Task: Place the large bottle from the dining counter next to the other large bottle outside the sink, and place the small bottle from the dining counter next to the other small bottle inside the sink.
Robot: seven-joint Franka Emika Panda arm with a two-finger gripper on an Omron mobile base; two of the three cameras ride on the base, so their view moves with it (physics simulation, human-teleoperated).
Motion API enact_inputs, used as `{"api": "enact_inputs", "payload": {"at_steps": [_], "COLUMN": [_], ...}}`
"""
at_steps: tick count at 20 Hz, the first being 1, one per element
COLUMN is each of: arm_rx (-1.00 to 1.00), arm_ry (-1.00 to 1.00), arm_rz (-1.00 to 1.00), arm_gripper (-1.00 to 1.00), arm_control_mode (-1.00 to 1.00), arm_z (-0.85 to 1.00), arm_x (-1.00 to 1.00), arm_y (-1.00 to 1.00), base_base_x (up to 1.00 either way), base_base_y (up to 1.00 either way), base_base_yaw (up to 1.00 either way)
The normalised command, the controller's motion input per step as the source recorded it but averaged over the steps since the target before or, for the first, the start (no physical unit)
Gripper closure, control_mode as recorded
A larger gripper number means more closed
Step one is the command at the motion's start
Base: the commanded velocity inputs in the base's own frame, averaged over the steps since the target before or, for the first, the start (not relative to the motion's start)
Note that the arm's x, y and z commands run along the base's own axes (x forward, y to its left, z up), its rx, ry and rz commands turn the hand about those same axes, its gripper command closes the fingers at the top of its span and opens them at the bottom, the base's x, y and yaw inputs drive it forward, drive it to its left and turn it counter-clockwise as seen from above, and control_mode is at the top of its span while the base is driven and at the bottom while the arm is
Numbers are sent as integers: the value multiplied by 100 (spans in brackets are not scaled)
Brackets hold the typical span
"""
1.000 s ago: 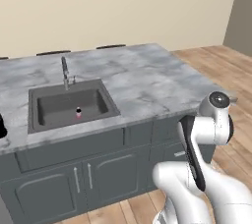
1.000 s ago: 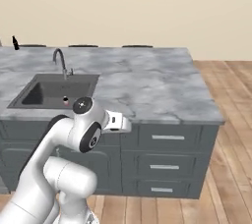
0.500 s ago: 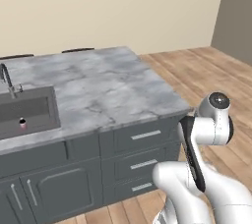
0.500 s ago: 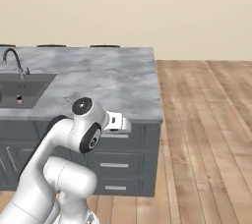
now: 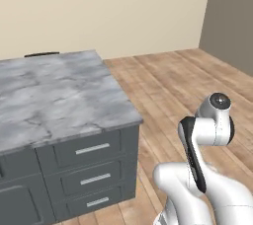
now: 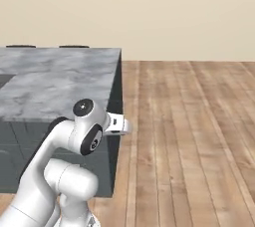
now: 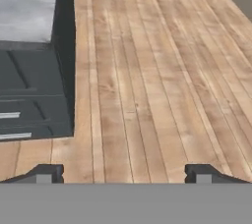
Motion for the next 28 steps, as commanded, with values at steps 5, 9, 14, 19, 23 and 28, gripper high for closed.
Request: {"api": "enact_inputs", "payload": {"at_steps": [5, 9, 14, 19, 23, 28], "arm_rx": [0, 0, 0, 0, 0, 0], "arm_ry": [0, 0, 0, 0, 0, 0], "arm_rz": [0, 0, 0, 0, 0, 0], "arm_gripper": [-100, -100, -100, -100, -100, -100], "arm_control_mode": [100, 100, 100, 100, 100, 100], "arm_z": [0, 0, 0, 0, 0, 0], "arm_x": [0, 0, 0, 0, 0, 0], "arm_y": [0, 0, 0, 0, 0, 0], "base_base_x": [8, 9, 9, 49, 99, 100], "base_base_y": [-100, -100, -100, -87, -42, -22], "base_base_yaw": [0, 0, 0, 1, 1, 0]}}
